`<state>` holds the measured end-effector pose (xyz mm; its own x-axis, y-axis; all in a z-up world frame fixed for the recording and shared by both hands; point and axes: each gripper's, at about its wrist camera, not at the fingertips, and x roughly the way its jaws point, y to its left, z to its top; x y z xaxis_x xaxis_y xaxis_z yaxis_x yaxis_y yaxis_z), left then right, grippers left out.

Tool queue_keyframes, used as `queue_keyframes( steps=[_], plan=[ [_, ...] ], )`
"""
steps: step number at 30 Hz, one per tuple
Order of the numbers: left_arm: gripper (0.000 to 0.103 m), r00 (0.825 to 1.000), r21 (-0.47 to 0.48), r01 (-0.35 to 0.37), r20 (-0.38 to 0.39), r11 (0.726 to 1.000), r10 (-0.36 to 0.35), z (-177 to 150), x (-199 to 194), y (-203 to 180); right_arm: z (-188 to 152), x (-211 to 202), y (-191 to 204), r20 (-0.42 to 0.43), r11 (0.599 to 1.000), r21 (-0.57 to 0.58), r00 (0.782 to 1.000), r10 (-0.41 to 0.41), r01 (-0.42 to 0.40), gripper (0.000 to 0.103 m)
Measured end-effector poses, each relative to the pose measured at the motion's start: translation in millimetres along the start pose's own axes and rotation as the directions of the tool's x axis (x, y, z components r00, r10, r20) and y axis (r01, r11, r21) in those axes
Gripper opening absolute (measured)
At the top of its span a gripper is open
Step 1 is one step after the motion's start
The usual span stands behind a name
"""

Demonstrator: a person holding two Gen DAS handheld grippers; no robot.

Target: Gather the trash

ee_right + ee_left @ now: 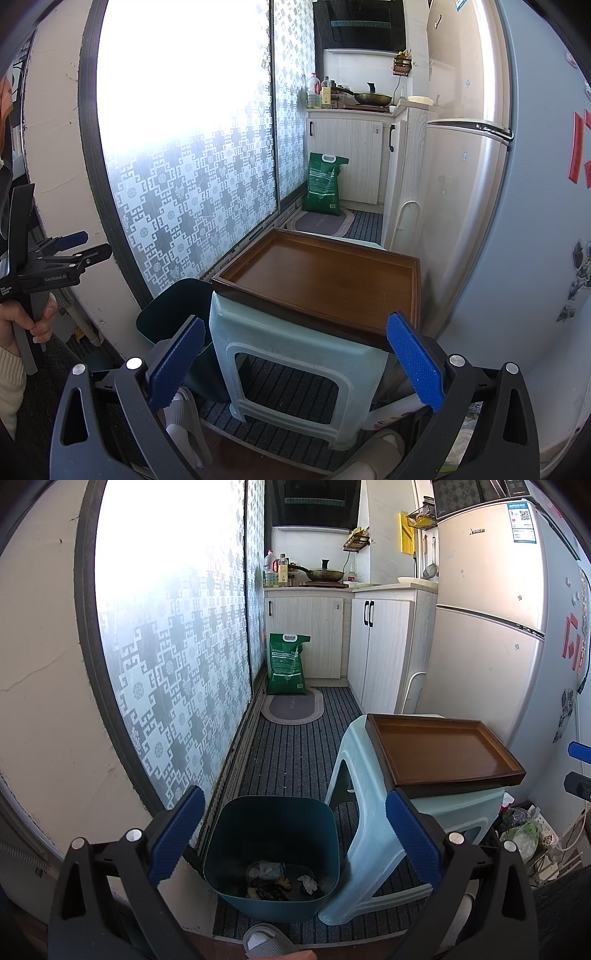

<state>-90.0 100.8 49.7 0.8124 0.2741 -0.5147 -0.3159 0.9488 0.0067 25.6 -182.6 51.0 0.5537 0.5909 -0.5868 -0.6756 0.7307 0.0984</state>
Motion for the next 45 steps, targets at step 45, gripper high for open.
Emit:
queue_keyframes(
  steps=[45],
  plan=[
    [0.100, 1.000, -0.024, -0.027, -0.015, 0.999, 0.027, 0.3, 1.2, 3.0, 1.1, 0.3, 2.0, -0.002, 1.000, -0.001, 1.000, -0.001, 0.001, 0.100]
  ],
)
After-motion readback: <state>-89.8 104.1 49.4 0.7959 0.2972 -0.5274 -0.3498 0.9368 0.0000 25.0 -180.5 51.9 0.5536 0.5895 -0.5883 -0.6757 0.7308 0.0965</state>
